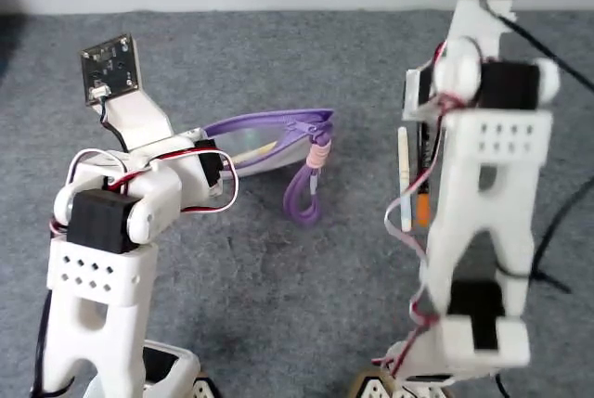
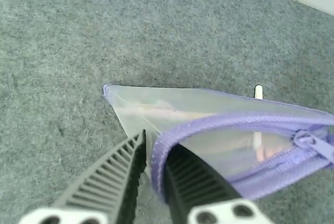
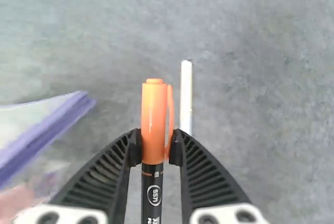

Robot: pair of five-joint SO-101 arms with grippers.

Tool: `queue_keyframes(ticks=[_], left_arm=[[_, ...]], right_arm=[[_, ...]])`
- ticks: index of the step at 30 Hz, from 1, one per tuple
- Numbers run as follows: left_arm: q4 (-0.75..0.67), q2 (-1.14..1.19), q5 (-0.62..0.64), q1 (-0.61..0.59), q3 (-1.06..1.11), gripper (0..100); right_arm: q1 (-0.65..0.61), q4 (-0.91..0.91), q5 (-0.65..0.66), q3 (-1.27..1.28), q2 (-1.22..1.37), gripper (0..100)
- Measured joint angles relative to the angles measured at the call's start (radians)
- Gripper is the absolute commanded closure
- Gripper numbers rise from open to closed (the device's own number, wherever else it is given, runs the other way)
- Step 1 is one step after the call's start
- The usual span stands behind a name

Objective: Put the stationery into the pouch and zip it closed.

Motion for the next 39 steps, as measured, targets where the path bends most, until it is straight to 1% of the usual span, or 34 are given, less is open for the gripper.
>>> queue_keyframes(ticks=[5,9,13,18,23,26,29,33,36,39], left_arm=[[0.0,0.0,0.0,0.0,0.0,99],[0.0,0.0,0.0,0.0,0.0,99],[0.0,0.0,0.0,0.0,0.0,99],[0.0,0.0,0.0,0.0,0.0,99],[0.0,0.0,0.0,0.0,0.0,99],[0.0,0.0,0.0,0.0,0.0,99],[0.0,0.0,0.0,0.0,0.0,99],[0.0,0.0,0.0,0.0,0.0,99],[0.0,0.0,0.0,0.0,0.0,99],[0.0,0.0,0.0,0.0,0.0,99]], right_arm=[[-0.11,-0.038,-0.081,0.015,-0.158,99.1],[-0.247,-0.115,-0.153,0.017,-0.232,99.1],[-0.377,-0.227,-0.201,0.02,-0.29,99.1],[-0.496,-0.396,-0.204,0.02,-0.308,99.1],[-0.552,-0.525,-0.204,0.038,-0.31,99.1],[-0.559,-0.608,-0.175,0.11,-0.311,99.1],[-0.559,-0.72,-0.14,0.196,-0.311,99.1],[-0.559,-0.918,-0.08,0.333,-0.319,99.1],[-0.559,-1.057,-0.037,0.462,-0.362,99.1],[-0.591,-1.151,0.005,0.606,-0.433,99.1]])
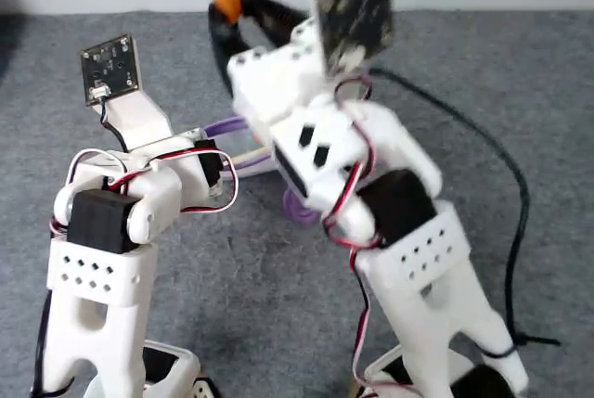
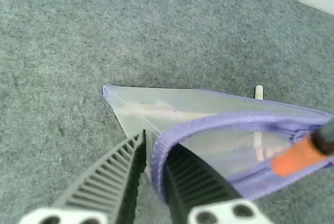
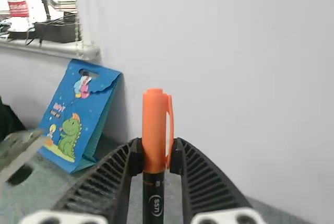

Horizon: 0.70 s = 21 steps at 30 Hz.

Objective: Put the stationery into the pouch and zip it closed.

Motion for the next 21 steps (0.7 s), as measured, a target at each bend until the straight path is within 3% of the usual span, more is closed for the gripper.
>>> queue_keyframes(ticks=[12,21], left_arm=[[0.0,0.0,0.0,0.0,0.0,99],[0.0,0.0,0.0,0.002,0.0,99]], right_arm=[[-0.035,-0.489,0.319,0.704,-0.322,99.1],[-0.038,-0.534,0.465,0.888,-0.414,98.7]])
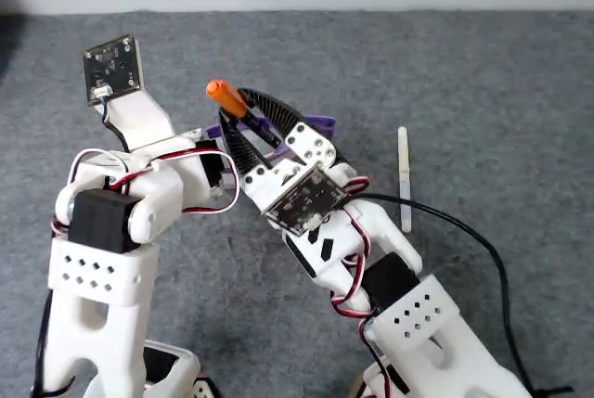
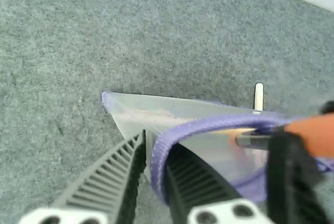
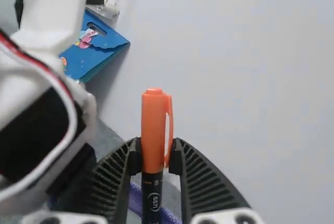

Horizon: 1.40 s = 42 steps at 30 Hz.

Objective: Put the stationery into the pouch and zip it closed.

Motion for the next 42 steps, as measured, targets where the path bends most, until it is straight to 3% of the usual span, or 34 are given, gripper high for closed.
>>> queue_keyframes(ticks=[8,16,21,27,32,37,42], left_arm=[[0.0,0.0,0.0,0.002,0.0,99],[0.0,0.0,0.0,0.0,0.0,99],[0.0,0.0,0.0,0.0,0.0,99],[0.0,0.0,0.0,0.0,0.0,99],[0.0,0.0,0.0,0.0,0.0,99],[0.0,0.0,0.0,0.0,0.0,99],[0.0,0.0,0.0,0.0,0.0,99]], right_arm=[[-0.002,0.028,0.043,0.029,-0.018,80.6],[0.028,0.219,-0.049,-0.098,-0.017,85.3],[0.063,0.35,-0.133,-0.232,-0.017,99.0],[0.118,0.47,-0.226,-0.342,-0.017,98.9],[0.178,0.635,-0.382,-0.408,-0.017,99.1],[0.107,0.847,-0.535,-0.446,-0.017,99.1],[0.066,0.878,-0.626,-0.408,0.043,99.1]])
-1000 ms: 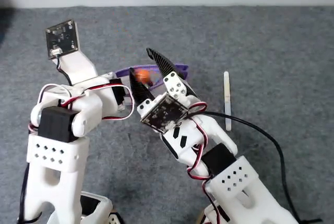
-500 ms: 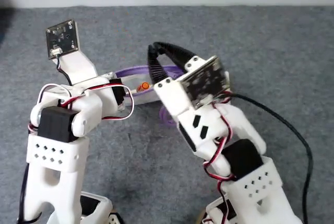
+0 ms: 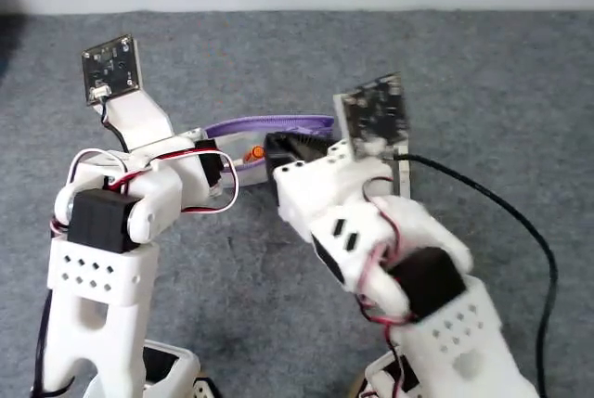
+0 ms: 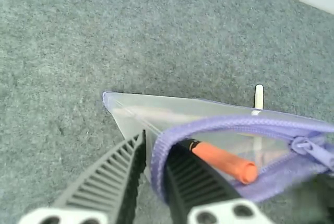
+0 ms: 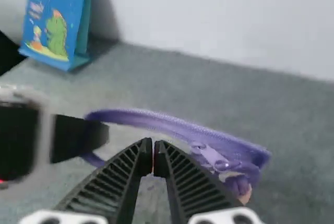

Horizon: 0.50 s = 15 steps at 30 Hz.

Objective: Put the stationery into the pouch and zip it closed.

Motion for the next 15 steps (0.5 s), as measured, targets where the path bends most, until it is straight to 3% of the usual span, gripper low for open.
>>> queue_keyframes(ticks=[7,15], left_arm=[[0.0,0.002,0.003,0.005,0.002,99],[0.0,0.002,0.002,0.02,0.0,99]], right_arm=[[0.106,-0.005,-0.035,-0.055,0.16,99.1],[0.101,0.181,-0.034,-0.311,0.195,99.1]])
